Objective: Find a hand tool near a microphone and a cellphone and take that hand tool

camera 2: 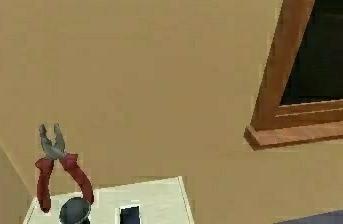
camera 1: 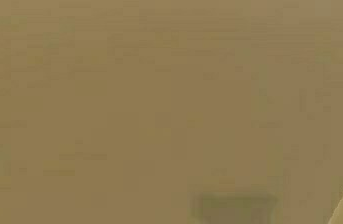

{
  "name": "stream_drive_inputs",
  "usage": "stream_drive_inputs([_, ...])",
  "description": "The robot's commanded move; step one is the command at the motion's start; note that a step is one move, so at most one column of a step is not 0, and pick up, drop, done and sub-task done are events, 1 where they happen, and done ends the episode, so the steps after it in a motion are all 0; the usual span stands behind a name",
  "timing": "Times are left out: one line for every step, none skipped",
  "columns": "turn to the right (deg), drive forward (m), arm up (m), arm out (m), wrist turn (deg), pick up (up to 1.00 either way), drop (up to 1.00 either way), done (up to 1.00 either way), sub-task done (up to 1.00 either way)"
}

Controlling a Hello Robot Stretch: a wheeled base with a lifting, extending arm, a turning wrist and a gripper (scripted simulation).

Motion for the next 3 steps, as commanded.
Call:
stream_drive_inputs([-27.0,0.0,0.0,0.0,0.0,0.0,0.0,0.0,0.0])
stream_drive_inputs([0.0,0.0,0.5,0.0,0.0,0.0,0.0,0.0,0.0])
stream_drive_inputs([0.0,0.0,0.3,0.0,0.0,0.0,0.0,0.0,0.0])
